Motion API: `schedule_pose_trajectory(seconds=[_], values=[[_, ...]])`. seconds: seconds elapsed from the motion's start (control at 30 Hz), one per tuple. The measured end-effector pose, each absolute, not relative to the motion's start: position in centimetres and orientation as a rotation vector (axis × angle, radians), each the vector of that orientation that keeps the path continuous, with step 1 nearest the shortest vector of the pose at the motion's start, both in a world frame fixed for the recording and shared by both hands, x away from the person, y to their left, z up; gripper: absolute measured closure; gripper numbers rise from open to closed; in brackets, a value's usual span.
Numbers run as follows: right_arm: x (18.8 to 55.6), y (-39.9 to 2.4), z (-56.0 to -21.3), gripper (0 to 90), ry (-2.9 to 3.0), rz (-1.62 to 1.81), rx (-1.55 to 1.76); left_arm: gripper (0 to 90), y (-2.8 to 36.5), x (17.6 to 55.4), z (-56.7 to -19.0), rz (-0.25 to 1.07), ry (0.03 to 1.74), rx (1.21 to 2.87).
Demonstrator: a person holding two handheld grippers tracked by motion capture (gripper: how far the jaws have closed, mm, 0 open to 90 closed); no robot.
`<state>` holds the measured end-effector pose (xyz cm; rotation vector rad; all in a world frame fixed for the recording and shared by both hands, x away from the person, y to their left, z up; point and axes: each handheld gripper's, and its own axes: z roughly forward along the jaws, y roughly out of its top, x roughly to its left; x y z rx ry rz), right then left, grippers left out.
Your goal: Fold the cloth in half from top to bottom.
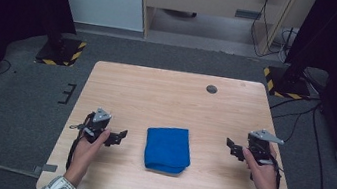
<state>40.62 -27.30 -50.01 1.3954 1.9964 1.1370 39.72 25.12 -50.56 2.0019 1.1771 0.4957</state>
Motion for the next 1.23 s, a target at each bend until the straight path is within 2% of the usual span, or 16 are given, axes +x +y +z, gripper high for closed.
schedule_pose_trajectory(seconds=[0.27, 0.77, 0.83, 1.23], values=[[41.5, -28.2, -51.8, 9.1, 2.034, 1.074, 1.482, 7.1, 26.9, 41.1, -51.9, 0.502, 1.258, 2.015], [42.7, -27.7, -53.8, 7.2, 2.054, 0.962, 1.519, 5.9, 25.6, 42.0, -53.4, 0.498, 1.249, 2.101], [42.7, -27.3, -53.8, 6.3, 2.059, 0.935, 1.502, 2.8, 25.4, 42.0, -53.5, 0.498, 1.240, 2.108], [42.6, -26.3, -53.9, 4.8, 2.087, 0.874, 1.462, 0.3, 25.4, 41.9, -53.7, 0.505, 1.224, 2.095]])
